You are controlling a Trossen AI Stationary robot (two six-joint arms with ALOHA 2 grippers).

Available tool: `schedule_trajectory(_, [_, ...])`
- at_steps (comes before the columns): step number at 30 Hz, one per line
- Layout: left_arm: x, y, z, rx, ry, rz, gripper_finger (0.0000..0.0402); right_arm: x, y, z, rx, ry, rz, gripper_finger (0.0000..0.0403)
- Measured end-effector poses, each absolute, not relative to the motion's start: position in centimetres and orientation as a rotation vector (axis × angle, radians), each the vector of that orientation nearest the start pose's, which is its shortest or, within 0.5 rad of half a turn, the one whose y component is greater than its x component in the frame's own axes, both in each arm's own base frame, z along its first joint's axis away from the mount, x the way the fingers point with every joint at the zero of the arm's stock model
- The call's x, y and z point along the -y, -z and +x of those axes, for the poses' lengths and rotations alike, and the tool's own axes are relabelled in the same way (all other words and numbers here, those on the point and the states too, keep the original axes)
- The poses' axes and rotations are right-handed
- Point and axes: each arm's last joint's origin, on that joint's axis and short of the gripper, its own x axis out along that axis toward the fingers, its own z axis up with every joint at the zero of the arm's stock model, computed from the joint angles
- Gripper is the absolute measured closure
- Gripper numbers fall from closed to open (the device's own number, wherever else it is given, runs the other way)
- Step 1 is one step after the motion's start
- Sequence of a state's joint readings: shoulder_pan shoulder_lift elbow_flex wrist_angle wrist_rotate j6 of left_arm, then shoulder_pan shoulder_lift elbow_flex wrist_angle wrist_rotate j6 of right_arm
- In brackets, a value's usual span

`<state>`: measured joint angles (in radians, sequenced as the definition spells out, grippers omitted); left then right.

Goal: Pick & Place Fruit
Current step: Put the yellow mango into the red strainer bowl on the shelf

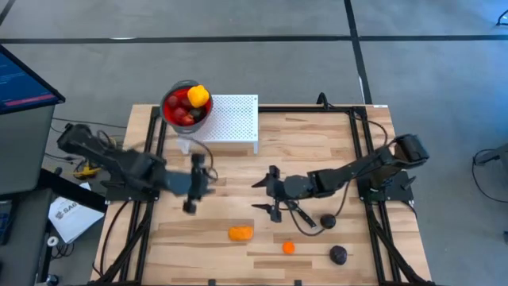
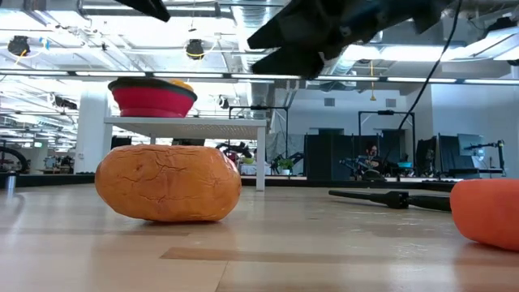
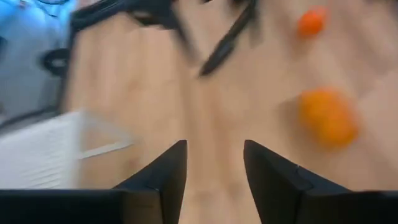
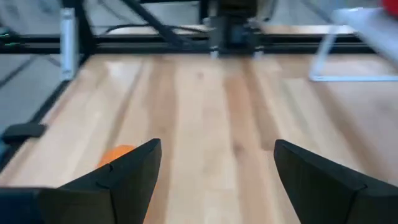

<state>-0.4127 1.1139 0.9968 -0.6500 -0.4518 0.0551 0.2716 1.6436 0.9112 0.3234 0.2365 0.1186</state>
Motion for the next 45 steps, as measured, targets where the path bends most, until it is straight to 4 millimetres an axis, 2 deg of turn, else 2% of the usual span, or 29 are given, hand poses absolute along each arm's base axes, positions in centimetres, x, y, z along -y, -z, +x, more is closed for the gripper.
schedule_trajectory(4, [10.9, -26.9, 21.3, -0.647, 0.117, 0.195, 0.0251, -9.7, -21.3, 33.2, -0.394, 0.067, -0.02, 0.0097])
schedule_trajectory(6, [11.8, -24.8, 21.6, -0.655, 0.195, 0.151, 0.0239, -9.9, -21.4, 33.2, -0.381, 0.073, -0.035, 0.0097])
schedule_trajectory(12, [12.6, -20.0, 22.7, -0.633, 0.258, 0.087, 0.0155, -9.7, -21.5, 33.6, -0.33, 0.094, -0.016, 0.0097])
schedule_trajectory(17, [13.2, -17.5, 23.4, -0.581, 0.318, 0.112, 0.0079, -9.5, -21.9, 33.8, -0.289, 0.108, 0.053, 0.0097])
schedule_trajectory(21, [13.7, -16.5, 24.2, -0.516, 0.346, 0.16, 0.0046, -9.8, -22.1, 33.8, -0.267, 0.106, 0.114, 0.0097])
schedule_trajectory(28, [14.1, -13.7, 25.7, -0.499, 0.234, 0.188, 0.0041, -11.8, -22.7, 33.3, -0.209, 0.048, 0.177, 0.0097])
schedule_trajectory(33, [14.5, -12.5, 26.5, -0.453, 0.2, 0.059, 0.0052, -14.0, -23.2, 32.6, -0.166, -0.021, 0.202, 0.0097])
schedule_trajectory(39, [14.9, -10.6, 26.3, -0.504, 0.111, -0.003, 0.0068, -16.2, -23.3, 31.6, -0.156, -0.092, 0.204, 0.0097])
schedule_trajectory(45, [15.5, -9.2, 26.1, -0.531, 0.054, -0.097, 0.0081, -17.0, -23.3, 31.1, -0.16, -0.116, 0.199, 0.0097])
